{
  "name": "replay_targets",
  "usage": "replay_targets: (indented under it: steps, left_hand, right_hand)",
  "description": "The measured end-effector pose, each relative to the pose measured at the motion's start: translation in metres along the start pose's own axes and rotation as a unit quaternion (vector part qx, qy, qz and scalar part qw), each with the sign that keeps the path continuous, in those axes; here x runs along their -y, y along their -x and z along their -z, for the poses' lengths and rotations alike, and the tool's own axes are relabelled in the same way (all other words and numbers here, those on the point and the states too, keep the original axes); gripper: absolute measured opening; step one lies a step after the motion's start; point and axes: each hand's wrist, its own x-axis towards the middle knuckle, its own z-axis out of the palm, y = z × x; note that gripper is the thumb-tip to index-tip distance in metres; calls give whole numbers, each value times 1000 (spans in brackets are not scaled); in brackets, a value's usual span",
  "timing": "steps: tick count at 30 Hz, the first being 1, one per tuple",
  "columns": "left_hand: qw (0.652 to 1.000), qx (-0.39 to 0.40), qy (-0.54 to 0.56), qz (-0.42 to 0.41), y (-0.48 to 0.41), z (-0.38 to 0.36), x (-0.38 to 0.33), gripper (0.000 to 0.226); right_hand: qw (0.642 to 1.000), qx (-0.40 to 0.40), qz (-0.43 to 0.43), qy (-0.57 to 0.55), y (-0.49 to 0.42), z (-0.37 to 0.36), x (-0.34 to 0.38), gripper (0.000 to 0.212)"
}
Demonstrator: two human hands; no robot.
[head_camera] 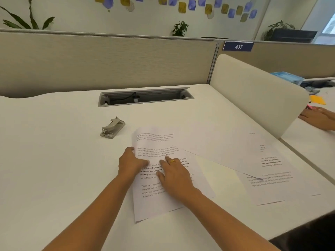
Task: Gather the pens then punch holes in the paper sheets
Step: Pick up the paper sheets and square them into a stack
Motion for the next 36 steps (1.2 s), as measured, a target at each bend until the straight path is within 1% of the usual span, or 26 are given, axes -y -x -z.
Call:
replay_targets:
  steps: [3,5,7,8,10,11,13,15,17,18,23,26,27,28,31,32,35,36]
  left_hand:
    - [997,-1,68,27,2,1,2,77]
    - [994,-14,98,37,1,4,3,80]
    - [992,-17,121,39,0,7,3,84]
    - [991,-15,131,39,-1,8,3,85]
    - [989,-13,144,36,0,9,3,86]
    - [988,-13,147,35,1,9,3,85]
    - [988,-13,151,34,1,9,4,81]
    - [987,-13,157,34,2,8,4,76]
    - [986,-11,162,34,1,8,5,71]
    - [986,-10,162,33,1,8,6,69]
    - [982,-4,184,35,-2,5,7,63]
    - [978,10,205,40,-2,5,9,54]
    - [977,17,210,40,-3,5,10,49]
    - [976,22,214,39,-3,5,10,43]
    - [976,24,216,32,-4,7,10,34]
    - [977,21,212,29,-4,8,10,32]
    - [979,12,204,21,-5,10,11,27]
    - [979,10,204,18,-5,11,11,27]
  right_hand:
    - [1000,11,7,-23,-4,4,-3,46]
    - [997,9,9,-74,-7,13,-12,40]
    - [994,-20,2,-112,-9,24,-26,38]
    - [993,-39,-6,-113,-11,30,-36,38]
    - [993,-63,-36,-89,-15,42,-58,41]
    - [994,-60,-59,-68,-17,48,-70,43]
    - [994,-29,-109,-12,-22,57,-91,48]
    - [988,23,-146,37,-24,61,-105,54]
    - [984,51,-167,39,-23,61,-110,54]
    - [984,48,-171,33,-23,60,-111,51]
    - [985,19,-149,81,-26,58,-110,34]
    - [986,-1,-130,106,-29,58,-107,10]
    - [985,-8,-127,117,-29,58,-106,6]
    - [984,-15,-123,128,-29,58,-106,9]
    - [983,-29,-105,150,-25,56,-107,34]
    - [982,-31,-98,156,-25,56,-108,35]
    - [980,-43,-86,172,-26,66,-107,17]
    - [982,-55,-86,162,-28,70,-107,19]
